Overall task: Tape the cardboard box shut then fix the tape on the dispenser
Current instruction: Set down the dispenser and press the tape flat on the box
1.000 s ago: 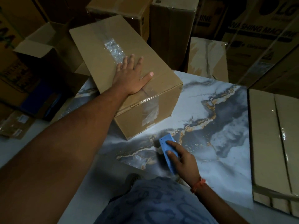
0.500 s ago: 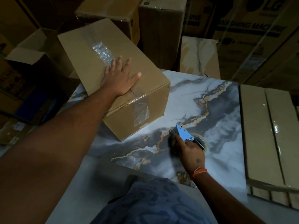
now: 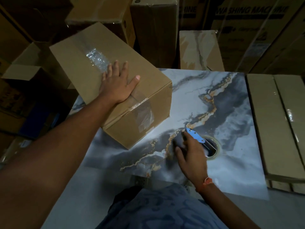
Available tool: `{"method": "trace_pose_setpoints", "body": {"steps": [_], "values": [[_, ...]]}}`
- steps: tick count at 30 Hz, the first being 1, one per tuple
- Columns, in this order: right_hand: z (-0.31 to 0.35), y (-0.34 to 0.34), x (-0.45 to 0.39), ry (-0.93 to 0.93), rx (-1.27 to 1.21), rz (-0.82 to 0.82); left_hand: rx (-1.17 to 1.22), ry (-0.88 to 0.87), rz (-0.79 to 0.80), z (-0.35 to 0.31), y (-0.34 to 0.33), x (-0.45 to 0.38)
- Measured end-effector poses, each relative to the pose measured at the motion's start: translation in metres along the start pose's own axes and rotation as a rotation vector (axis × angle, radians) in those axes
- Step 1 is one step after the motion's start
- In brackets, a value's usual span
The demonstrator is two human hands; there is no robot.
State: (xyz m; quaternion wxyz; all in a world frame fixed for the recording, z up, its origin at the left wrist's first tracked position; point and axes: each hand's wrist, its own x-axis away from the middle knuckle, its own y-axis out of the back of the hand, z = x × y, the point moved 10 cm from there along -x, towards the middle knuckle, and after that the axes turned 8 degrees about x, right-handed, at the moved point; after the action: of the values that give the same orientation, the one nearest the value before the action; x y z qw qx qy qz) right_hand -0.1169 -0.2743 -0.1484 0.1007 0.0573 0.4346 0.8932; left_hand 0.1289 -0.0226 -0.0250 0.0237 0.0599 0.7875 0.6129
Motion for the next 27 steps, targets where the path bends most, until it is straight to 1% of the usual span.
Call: {"method": "trace_pose_setpoints", "body": {"steps": [1,3,4,5,6,9,11,13,17,19,21,22,25,27], "values": [[0.005,-0.013,-0.004,-0.119,-0.309,0.09,-0.002,-0.006,-0.001,0.0,-0.001,-0.001],[0.02,-0.046,-0.007,-0.449,-0.882,0.237,0.003,-0.015,0.005,0.002,-0.002,-0.001],[0.032,-0.062,-0.007,-0.571,-1.086,0.283,0.005,-0.022,0.004,0.002,-0.001,-0.002],[0.045,-0.076,-0.009,-0.646,-1.22,0.32,0.005,-0.032,0.0,0.001,-0.001,-0.002],[0.057,-0.088,-0.012,-0.694,-1.302,0.355,0.006,-0.041,-0.003,0.001,-0.001,-0.003],[0.084,-0.118,-0.018,-0.791,-1.431,0.437,0.003,-0.058,-0.02,0.001,0.0,-0.003],[0.09,-0.129,-0.021,-0.838,-1.507,0.404,0.008,-0.066,-0.022,0.0,0.0,-0.003],[0.089,-0.134,-0.023,-0.852,-1.572,0.324,0.016,-0.069,-0.025,0.0,0.0,-0.003],[0.078,-0.134,-0.023,-0.838,-1.673,0.109,0.031,-0.081,-0.036,-0.003,0.002,-0.003],[0.072,-0.13,-0.021,-0.835,-1.659,0.022,0.035,-0.08,-0.038,-0.003,0.002,-0.003],[0.066,-0.126,-0.02,-0.826,-1.625,-0.019,0.036,-0.078,-0.037,-0.003,0.002,-0.002],[0.067,-0.127,-0.019,-0.826,-1.61,0.004,0.034,-0.08,-0.038,-0.003,0.002,-0.002],[0.083,-0.132,-0.02,-0.83,-1.622,0.21,0.028,-0.083,-0.039,-0.004,0.003,-0.002],[0.093,-0.131,-0.024,-0.816,-1.661,0.275,0.024,-0.079,-0.037,-0.004,0.003,-0.002]]}}
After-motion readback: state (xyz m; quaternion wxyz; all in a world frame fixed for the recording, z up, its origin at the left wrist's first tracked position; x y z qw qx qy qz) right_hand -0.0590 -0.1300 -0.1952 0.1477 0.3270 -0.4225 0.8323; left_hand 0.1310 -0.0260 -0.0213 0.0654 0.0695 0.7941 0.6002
